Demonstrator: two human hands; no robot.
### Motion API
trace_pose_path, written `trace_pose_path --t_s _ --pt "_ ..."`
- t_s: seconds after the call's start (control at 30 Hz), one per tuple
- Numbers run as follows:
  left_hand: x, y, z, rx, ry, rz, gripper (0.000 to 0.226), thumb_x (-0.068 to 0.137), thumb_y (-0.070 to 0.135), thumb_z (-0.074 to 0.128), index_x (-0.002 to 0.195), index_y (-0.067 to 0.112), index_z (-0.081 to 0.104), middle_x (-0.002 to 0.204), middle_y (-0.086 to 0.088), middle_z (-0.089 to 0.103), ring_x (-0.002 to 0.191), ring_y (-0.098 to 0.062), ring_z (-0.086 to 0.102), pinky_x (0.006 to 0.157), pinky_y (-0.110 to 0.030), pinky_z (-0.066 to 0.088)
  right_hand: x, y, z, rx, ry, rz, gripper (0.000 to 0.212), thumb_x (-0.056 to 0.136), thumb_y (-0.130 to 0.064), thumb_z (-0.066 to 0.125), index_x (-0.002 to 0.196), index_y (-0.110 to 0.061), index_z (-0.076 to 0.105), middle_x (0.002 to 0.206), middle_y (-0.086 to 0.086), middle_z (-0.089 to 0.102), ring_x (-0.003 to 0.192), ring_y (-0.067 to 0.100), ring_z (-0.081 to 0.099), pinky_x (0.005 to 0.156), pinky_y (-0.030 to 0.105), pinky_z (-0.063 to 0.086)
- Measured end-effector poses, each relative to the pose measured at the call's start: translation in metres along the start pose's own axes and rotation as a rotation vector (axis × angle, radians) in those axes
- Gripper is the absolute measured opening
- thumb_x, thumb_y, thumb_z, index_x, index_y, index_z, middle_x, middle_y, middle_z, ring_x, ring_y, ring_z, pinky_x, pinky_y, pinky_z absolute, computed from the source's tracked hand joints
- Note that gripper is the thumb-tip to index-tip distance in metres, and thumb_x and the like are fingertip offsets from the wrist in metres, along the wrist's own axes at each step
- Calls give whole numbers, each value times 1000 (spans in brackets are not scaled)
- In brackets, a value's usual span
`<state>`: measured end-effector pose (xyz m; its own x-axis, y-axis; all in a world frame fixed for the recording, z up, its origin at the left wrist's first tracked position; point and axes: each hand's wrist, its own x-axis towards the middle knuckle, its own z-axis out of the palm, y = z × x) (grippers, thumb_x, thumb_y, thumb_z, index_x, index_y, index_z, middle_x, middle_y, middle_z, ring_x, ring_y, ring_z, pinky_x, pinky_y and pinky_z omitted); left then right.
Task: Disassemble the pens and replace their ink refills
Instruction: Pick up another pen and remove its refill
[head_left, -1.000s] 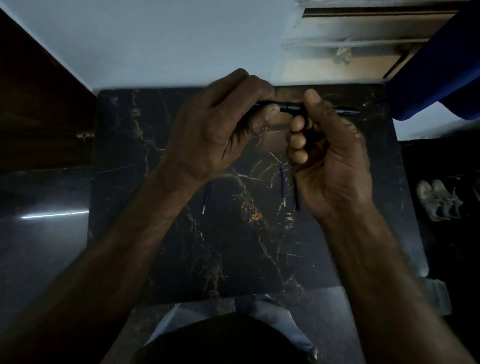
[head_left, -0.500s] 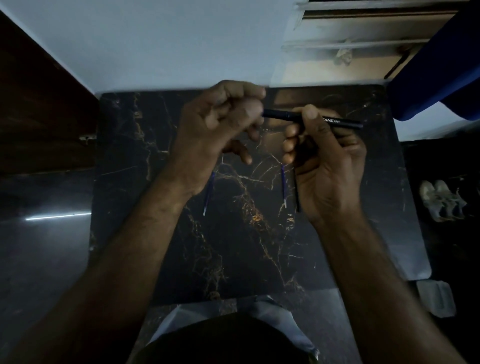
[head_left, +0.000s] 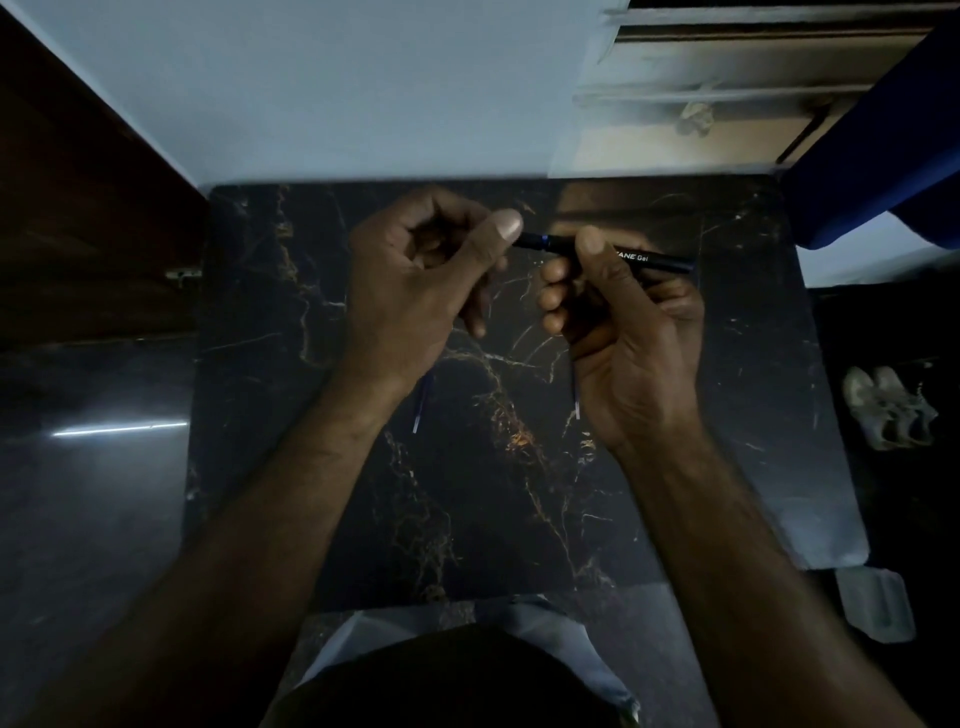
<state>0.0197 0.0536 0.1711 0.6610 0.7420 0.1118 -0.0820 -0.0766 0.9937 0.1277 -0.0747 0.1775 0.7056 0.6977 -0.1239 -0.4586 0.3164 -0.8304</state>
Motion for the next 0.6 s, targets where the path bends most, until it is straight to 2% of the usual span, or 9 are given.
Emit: trace_pose_path --t_s 0.1,0.17,0.23,0.27,0.37,0.43,0.5,0.53,0.6 --pt "-1 -1 5 -8 102 -117 40 110 36 59 76 17 68 57 2 63 42 -17 57 43 -25 45 -1 2 4 7 -10 8 13 105 0 55 108 7 66 80 13 72 65 20 68 55 26 53" --pt "-1 1 2 -221 23 -234 35 103 48 56 94 17 70 65 0 65 51 -18 61 47 -26 49 -2 3 7 13 7 14 13 105 -1 55 107 6 66 79 12 72 64 21 68 54 25 53" --pt "0 1 -2 -351 -88 -237 30 98 39 63 116 16 69 79 1 68 66 -15 66 51 -28 54 -2 4 9 17 41 27 14 105 -4 56 103 4 67 77 12 71 63 20 67 54 26 53" --pt "-1 0 -4 -312 -103 -181 25 98 29 69 118 14 69 84 3 69 70 -14 68 53 -28 56 -2 4 10 22 55 38 16 106 -5 56 101 3 68 77 11 71 63 20 67 53 26 53" --pt "-3 0 -5 -125 -71 -68 3 100 13 74 98 14 73 77 3 70 61 -14 68 49 -28 55 -1 4 12 37 75 63 20 107 -9 54 97 2 67 77 13 73 62 22 68 53 28 54" --pt "-3 0 -3 -59 -8 -96 24 105 18 70 81 18 69 65 3 63 49 -16 62 43 -25 50 -1 5 15 31 56 65 19 108 -8 52 101 4 65 78 13 74 63 22 70 54 28 56" --pt "-1 1 -3 -61 25 -138 35 107 27 67 74 15 64 57 4 56 44 -16 57 42 -24 46 -2 9 19 30 42 68 19 108 -8 51 104 5 64 79 14 74 66 23 71 56 28 56" --pt "0 1 -3 -98 15 -167 33 105 31 67 78 12 64 59 3 57 47 -17 59 43 -25 47 -2 11 20 41 45 70 19 108 -7 51 103 5 64 79 15 74 66 23 70 56 28 56" --pt "0 2 -6 -220 -65 -201 20 100 31 70 98 11 69 72 -1 66 58 -20 65 48 -27 51 -1 13 22 59 54 60 20 108 -6 50 101 3 66 78 13 74 66 22 71 56 28 56"
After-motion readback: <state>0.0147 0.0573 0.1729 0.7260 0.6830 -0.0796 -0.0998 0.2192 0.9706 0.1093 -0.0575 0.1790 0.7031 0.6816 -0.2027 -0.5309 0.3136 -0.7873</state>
